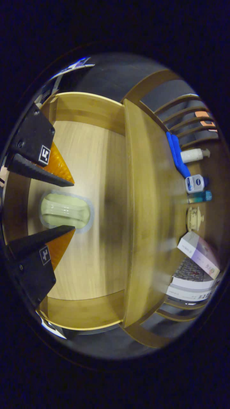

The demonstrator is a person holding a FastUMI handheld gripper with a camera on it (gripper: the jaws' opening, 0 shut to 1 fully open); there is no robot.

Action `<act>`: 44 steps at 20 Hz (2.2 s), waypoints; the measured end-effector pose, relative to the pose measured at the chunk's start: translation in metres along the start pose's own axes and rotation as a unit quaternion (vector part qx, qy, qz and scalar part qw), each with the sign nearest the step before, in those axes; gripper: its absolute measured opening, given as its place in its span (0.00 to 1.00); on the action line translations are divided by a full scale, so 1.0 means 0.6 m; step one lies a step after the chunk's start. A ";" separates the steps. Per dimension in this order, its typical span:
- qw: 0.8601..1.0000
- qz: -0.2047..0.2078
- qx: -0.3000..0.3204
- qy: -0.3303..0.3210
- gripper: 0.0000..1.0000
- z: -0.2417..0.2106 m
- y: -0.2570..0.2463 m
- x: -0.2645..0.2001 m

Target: Pull open the drawer, take out the items inside it, and place them on the countertop above the cabinet.

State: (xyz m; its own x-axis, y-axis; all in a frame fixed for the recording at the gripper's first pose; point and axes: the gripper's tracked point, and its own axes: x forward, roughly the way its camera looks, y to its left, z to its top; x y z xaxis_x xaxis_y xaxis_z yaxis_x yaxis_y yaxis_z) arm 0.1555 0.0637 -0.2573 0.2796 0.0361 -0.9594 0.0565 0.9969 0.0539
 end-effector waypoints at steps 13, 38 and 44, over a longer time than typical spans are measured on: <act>0.997 -0.025 0.025 0.061 0.24 -0.020 -0.015 0.030; 0.999 0.023 0.025 -0.033 0.22 0.134 0.017 -0.177; 0.999 0.010 0.027 -0.036 0.22 0.223 0.019 -0.161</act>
State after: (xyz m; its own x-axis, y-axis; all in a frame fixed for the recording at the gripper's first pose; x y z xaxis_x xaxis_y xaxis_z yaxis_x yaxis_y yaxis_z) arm 0.2575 0.0622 -0.1270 0.3500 0.0494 -0.9354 0.1006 0.9908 0.0900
